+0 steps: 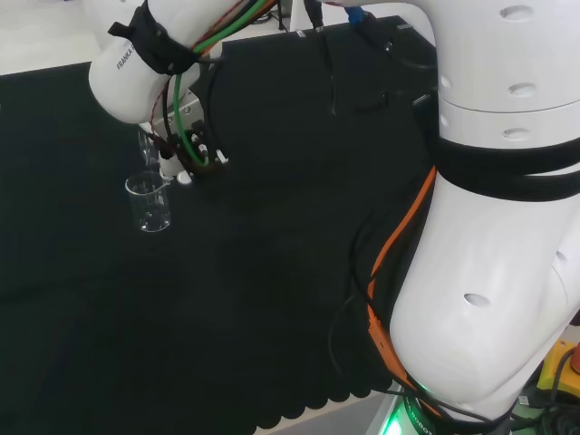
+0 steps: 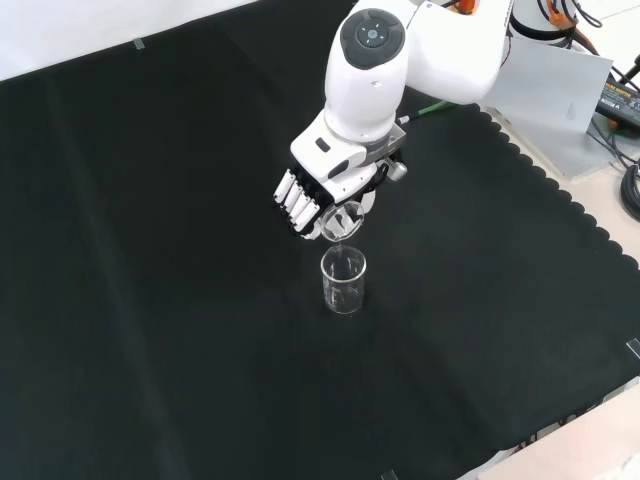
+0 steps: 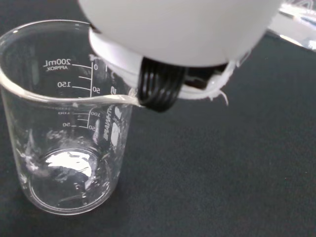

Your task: Pour the water from the handheld beaker into the one on the table.

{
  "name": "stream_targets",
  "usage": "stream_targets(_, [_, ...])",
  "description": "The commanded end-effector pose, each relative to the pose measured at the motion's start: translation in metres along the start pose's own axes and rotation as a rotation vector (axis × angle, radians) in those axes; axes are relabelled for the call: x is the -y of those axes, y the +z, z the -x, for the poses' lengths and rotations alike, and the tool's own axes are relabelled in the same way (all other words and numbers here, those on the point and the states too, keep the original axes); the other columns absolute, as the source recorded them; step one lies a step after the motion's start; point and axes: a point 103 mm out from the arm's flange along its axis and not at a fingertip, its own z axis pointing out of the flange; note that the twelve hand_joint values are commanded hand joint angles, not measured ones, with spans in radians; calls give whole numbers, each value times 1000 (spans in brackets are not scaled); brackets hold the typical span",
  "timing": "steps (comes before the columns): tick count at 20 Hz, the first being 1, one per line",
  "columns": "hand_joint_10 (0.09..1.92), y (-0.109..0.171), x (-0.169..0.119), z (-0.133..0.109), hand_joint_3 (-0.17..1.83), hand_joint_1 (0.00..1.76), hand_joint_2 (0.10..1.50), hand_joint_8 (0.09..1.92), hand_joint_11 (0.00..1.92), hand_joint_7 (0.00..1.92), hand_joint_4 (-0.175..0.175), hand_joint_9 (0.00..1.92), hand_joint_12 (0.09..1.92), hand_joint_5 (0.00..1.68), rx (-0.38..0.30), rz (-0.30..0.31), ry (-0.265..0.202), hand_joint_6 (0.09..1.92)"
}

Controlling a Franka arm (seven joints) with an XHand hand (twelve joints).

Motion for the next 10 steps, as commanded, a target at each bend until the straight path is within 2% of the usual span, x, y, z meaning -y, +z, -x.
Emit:
stream_targets(1, [1134, -1, -1, 0, 1188, 1424, 489, 1255, 917, 1102, -175, 1217, 1068, 916, 23, -10, 2, 1564])
stream_targets(10, [1132, 2, -1, -4, 1187, 1424, 489, 1253, 918, 1103, -175, 1218, 1065, 917, 42, -32, -1, 1562])
